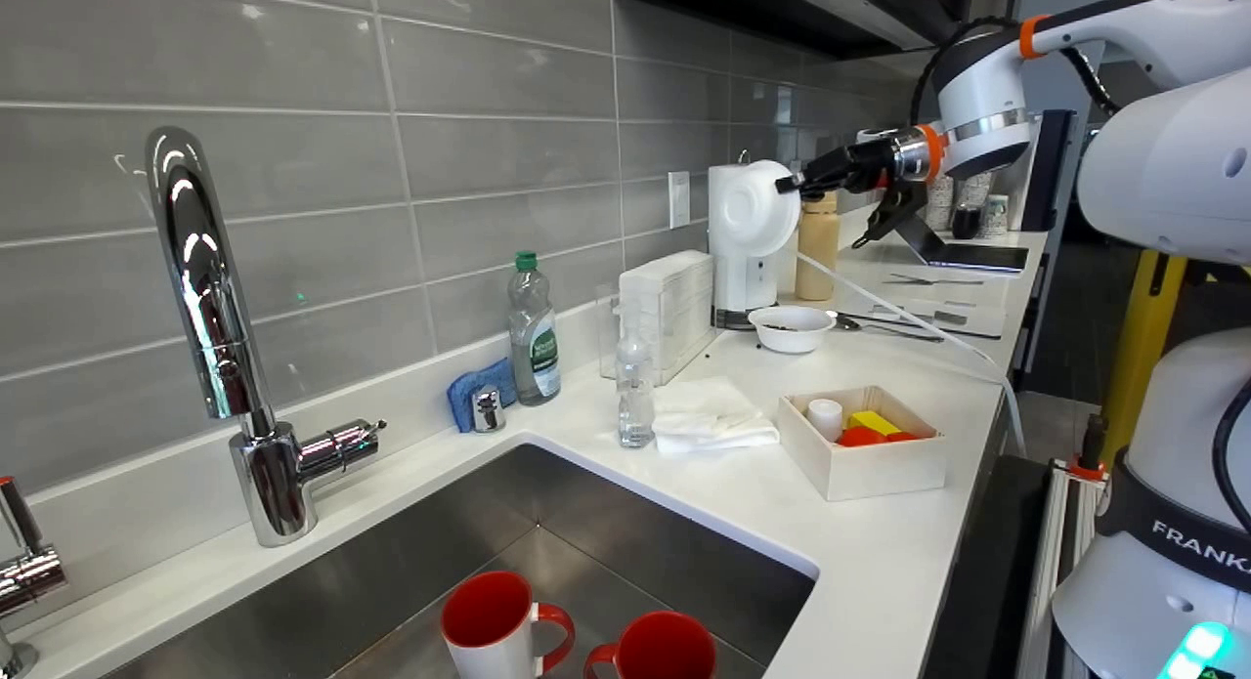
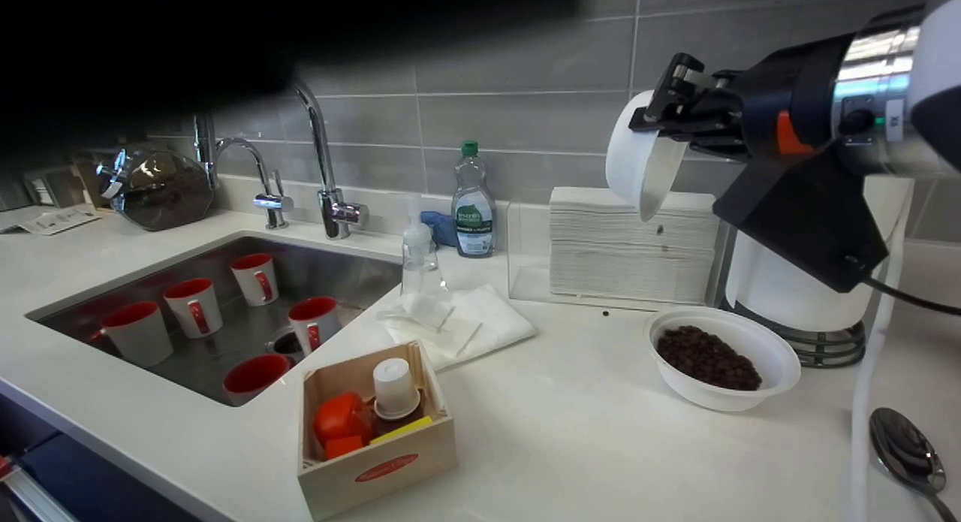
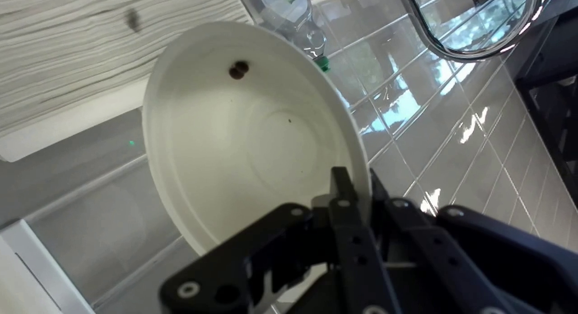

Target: Pour the contents out of the bowl on the left and into the bowl on the right.

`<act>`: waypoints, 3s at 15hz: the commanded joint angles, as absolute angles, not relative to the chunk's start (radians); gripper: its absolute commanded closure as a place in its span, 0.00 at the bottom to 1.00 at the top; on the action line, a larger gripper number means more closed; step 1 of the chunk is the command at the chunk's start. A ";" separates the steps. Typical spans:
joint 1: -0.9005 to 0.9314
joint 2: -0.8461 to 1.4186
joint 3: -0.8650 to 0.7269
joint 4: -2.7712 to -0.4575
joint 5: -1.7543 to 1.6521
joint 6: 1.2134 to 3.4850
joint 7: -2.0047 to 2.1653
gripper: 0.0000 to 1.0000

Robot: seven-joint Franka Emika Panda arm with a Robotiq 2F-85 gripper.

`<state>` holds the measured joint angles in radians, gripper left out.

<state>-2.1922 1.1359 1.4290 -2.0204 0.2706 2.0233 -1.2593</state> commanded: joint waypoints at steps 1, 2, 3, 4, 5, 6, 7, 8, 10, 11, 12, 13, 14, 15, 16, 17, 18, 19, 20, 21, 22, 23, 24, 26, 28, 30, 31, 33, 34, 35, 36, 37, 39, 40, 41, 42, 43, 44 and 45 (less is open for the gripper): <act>-2.193 0.988 1.447 -2.123 0.289 2.178 -1.248 1.00; -2.193 0.975 1.461 -2.156 0.282 2.231 -1.261 1.00; -2.194 0.955 1.480 -2.201 0.277 2.294 -1.260 1.00; -2.194 0.935 1.501 -2.243 0.269 2.351 -1.252 1.00; -2.202 0.917 1.526 -2.289 0.260 2.410 -1.245 1.00; -2.206 0.902 1.549 -2.328 0.248 2.468 -1.235 1.00; -2.218 0.885 1.578 -2.372 0.235 2.525 -1.222 1.00; -2.228 0.872 1.606 -2.410 0.221 2.587 -1.207 1.00; -2.251 0.842 1.659 -2.485 0.178 2.698 -1.158 1.00; -2.262 0.827 1.679 -2.518 0.147 2.749 -1.129 1.00; -2.278 0.807 1.701 -2.552 0.112 2.789 -1.092 1.00; -2.295 0.787 1.718 -2.582 0.072 2.824 -1.057 1.00; -2.322 0.766 1.739 -2.614 0.030 2.852 -1.017 1.00; -2.345 0.744 1.754 -2.641 -0.014 2.872 -0.980 1.00; -2.376 0.725 1.772 -2.668 -0.058 2.894 -0.945 1.00; -2.405 0.703 1.788 -2.689 -0.100 2.906 -0.911 1.00; -2.433 0.679 1.806 -2.710 -0.140 2.919 -0.877 1.00; -2.457 0.654 1.818 -2.730 -0.179 2.939 -0.845 1.00; -2.484 0.627 1.837 -2.755 -0.217 2.959 -0.811 1.00; -2.490 0.596 1.834 -2.771 -0.252 2.987 -0.785 1.00; -2.436 0.544 1.793 -2.767 -0.274 3.037 -0.760 1.00; -2.416 0.506 1.778 -2.745 -0.294 3.047 -0.736 1.00; -2.394 0.462 1.764 -2.756 -0.311 3.085 -0.711 1.00; -2.332 0.365 1.729 -2.758 -0.327 3.156 -0.657 1.00; -2.267 0.273 1.689 -2.759 -0.336 3.204 -0.610 1.00; -2.178 0.178 1.631 -2.758 -0.332 3.232 -0.565 1.00; -2.148 0.128 1.626 -2.761 -0.298 3.239 -0.561 1.00; -2.064 0.034 1.589 -2.761 -0.270 3.232 -0.526 1.00; -2.028 -0.012 1.579 -2.761 -0.258 3.222 -0.507 1.00; -2.001 -0.058 1.578 -2.761 -0.246 3.211 -0.485 1.00; -1.986 -0.099 1.587 -2.761 -0.239 3.196 -0.465 1.00; -1.981 -0.140 1.603 -2.761 -0.234 3.185 -0.445 1.00; -1.962 -0.217 1.616 -2.761 -0.236 3.157 -0.403 1.00; -1.954 -0.254 1.623 -2.761 -0.241 3.141 -0.383 1.00; -1.979 -0.292 1.666 -2.761 -0.243 3.130 -0.365 1.00; -2.005 -0.328 1.709 -2.761 -0.244 3.117 -0.352 1.00; -2.029 -0.367 1.751 -2.761 -0.242 3.109 -0.339 1.00; -2.056 -0.408 1.796 -2.754 -0.242 3.094 -0.325 0.75; -2.084 -0.448 1.837 -2.740 -0.242 3.079 -0.312 0.74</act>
